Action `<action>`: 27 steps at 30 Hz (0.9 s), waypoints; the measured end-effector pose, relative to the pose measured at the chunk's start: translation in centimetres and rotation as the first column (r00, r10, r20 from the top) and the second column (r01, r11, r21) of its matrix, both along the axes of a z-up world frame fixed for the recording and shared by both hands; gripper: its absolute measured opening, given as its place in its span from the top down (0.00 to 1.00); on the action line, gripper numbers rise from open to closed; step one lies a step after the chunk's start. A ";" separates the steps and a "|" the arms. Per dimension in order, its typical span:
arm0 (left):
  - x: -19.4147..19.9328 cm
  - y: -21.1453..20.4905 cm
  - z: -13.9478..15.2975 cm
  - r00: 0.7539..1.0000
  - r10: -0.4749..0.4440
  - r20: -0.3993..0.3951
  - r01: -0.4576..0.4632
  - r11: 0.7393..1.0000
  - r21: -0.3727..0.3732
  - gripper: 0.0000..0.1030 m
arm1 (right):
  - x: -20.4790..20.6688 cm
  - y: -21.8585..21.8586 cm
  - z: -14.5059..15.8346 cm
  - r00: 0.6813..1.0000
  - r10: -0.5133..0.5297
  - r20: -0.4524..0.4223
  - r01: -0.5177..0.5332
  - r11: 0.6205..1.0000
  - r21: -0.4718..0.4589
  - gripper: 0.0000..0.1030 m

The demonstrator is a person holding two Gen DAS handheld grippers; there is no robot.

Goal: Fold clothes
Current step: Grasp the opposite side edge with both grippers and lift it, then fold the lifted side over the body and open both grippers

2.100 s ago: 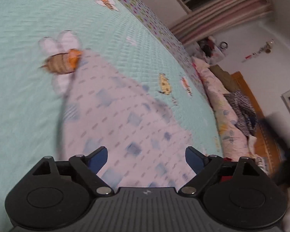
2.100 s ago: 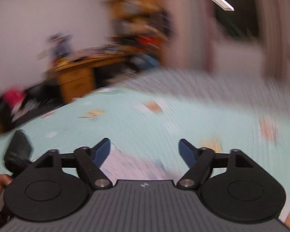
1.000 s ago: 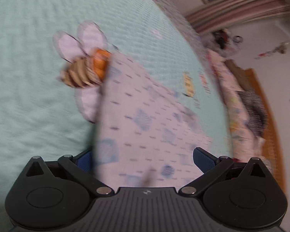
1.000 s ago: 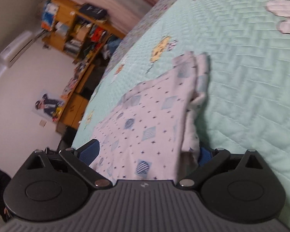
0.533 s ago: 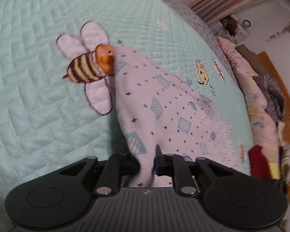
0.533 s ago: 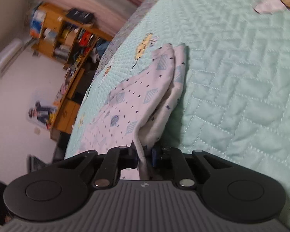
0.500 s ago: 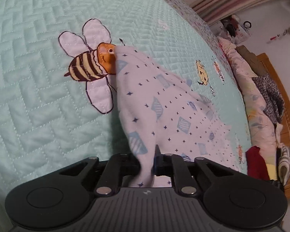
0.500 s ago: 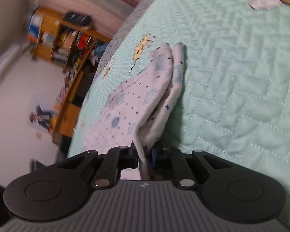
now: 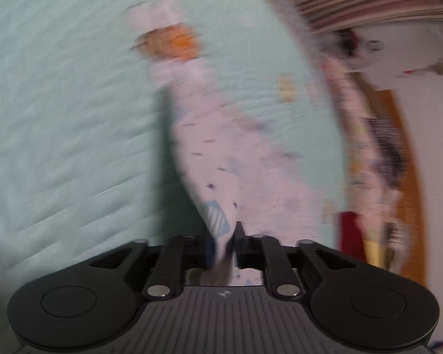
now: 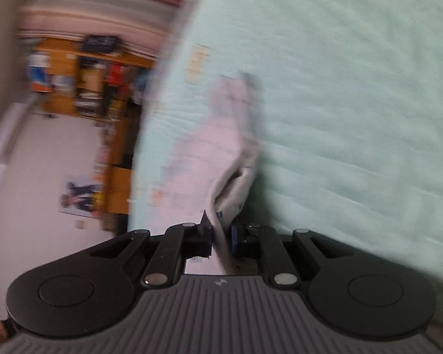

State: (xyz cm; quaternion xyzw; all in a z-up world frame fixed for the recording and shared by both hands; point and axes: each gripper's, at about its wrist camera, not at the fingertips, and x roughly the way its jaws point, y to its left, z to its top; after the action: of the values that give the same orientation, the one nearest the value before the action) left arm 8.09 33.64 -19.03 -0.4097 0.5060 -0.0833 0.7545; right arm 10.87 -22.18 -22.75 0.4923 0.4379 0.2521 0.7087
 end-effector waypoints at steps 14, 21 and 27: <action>-2.3 -4.8 1.2 0.991 -0.050 0.122 0.035 0.991 0.126 0.48 | -3.2 2.3 1.1 0.996 0.062 0.068 -0.052 0.989 -0.138 0.80; -3.3 -4.0 3.2 0.992 -0.089 0.089 0.074 0.985 0.156 0.93 | -4.6 1.5 3.0 0.997 0.014 0.071 -0.007 0.995 -0.095 0.88; -8.1 -3.9 6.3 0.979 -0.161 0.127 0.144 0.981 0.133 0.93 | -8.0 -0.1 5.3 0.995 0.041 0.093 -0.036 0.998 -0.058 0.90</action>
State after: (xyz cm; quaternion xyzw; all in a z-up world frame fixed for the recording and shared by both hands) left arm 0.02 29.69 -12.75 -0.3157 0.4870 -0.1374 0.8027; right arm 2.87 -22.33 -17.50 0.4513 0.4202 0.2762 0.7372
